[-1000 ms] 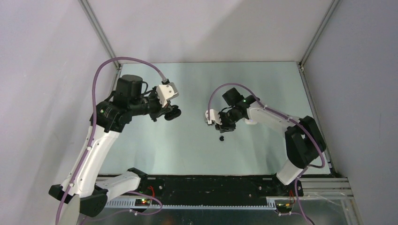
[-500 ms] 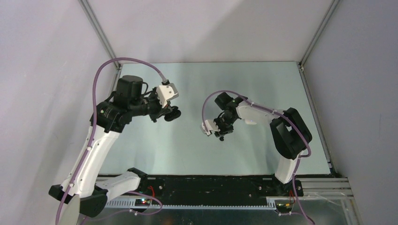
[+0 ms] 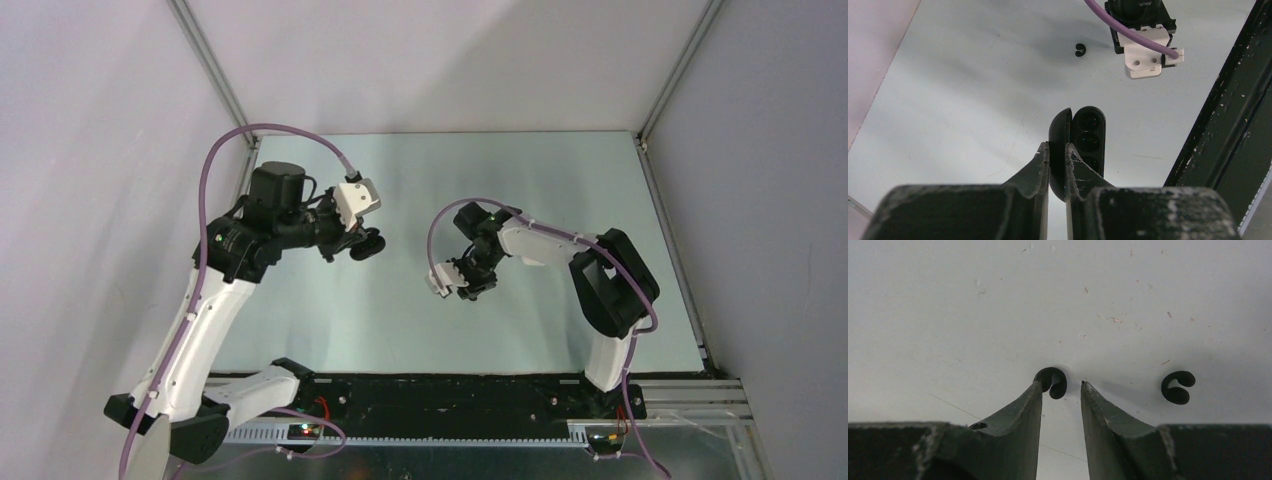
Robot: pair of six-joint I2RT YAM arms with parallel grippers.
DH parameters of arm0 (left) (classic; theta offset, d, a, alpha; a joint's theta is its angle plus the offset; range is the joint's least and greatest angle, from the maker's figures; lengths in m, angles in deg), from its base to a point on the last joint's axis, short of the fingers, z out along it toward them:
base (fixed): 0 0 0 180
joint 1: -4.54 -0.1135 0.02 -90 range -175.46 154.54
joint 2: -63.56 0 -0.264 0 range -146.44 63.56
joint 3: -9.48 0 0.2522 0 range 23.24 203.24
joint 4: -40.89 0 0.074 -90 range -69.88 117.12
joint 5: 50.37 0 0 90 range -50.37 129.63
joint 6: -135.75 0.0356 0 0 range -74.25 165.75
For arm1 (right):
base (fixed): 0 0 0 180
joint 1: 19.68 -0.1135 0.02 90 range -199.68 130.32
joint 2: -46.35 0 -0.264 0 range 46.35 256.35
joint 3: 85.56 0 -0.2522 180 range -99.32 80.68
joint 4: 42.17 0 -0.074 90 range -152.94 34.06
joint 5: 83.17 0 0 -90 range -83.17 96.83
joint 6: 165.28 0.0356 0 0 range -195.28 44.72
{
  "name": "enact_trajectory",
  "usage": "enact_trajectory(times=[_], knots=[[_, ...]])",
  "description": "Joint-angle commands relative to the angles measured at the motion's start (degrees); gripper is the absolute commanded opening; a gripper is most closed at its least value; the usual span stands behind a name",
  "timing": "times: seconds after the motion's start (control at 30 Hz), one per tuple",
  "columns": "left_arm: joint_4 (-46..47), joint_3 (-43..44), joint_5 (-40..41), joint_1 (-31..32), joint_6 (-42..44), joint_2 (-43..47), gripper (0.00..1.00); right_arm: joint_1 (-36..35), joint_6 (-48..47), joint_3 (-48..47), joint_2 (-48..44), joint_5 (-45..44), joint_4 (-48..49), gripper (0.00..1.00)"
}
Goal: Insert the wireless bluetooth earbuds into the charging case
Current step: Pick up the right earbud from the center of the board.
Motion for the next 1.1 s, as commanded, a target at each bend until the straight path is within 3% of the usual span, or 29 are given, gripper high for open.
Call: enact_trajectory(times=[0.0, 1.07], knots=[[0.4, -0.8, 0.3, -0.4, -0.6, 1.1, 0.00, -0.8, -1.0, -2.1, 0.7, 0.7, -0.8, 0.39], [0.5, -0.9, -0.4, -0.9, -1.0, 0.3, 0.00, 0.8, -1.9, -2.1, 2.4, 0.2, -2.1, 0.37]])
